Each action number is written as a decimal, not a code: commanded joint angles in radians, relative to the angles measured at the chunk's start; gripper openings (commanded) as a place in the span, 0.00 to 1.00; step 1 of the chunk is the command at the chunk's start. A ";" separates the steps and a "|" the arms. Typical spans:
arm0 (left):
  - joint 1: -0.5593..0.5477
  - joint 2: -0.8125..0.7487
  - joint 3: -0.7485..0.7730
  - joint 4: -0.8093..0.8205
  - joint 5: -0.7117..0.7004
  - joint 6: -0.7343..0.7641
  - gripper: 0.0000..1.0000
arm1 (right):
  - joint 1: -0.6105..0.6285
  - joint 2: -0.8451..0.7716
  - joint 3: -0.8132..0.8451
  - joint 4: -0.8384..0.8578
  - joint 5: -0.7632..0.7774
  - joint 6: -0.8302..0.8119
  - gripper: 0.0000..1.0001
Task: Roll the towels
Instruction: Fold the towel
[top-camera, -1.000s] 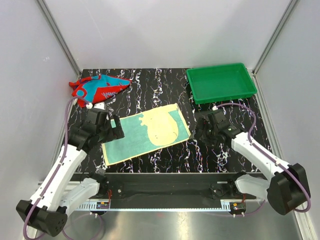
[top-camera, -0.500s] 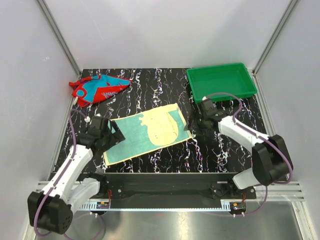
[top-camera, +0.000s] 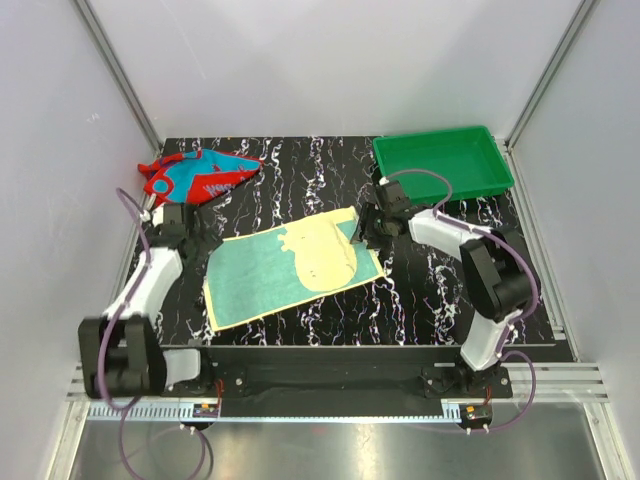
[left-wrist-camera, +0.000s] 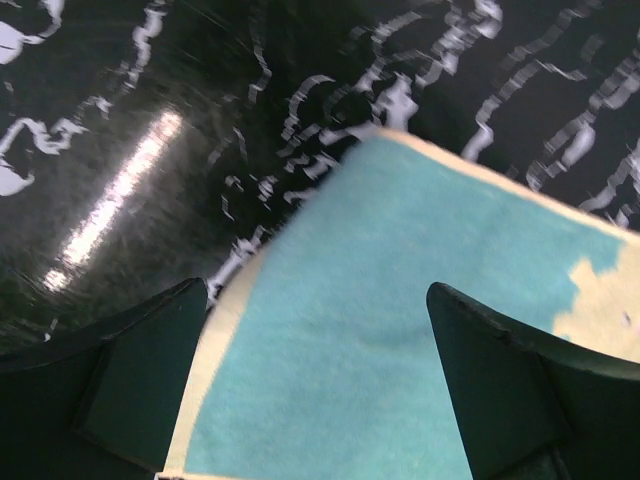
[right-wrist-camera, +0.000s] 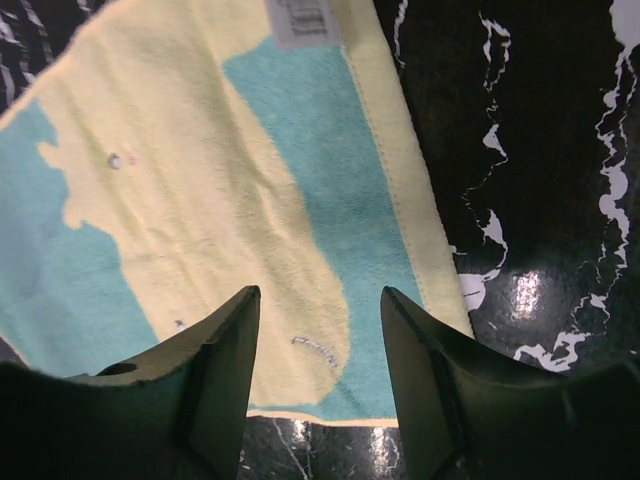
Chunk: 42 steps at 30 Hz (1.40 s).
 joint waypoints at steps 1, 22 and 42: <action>0.055 0.117 0.060 0.089 -0.015 0.036 0.98 | 0.000 0.041 -0.016 0.057 -0.043 -0.012 0.57; -0.069 0.385 0.144 0.182 -0.026 0.131 0.04 | -0.002 -0.038 -0.313 0.016 0.078 0.054 0.55; -0.241 0.257 0.132 0.017 -0.325 0.077 0.99 | 0.000 -0.243 -0.497 -0.098 0.155 0.203 0.70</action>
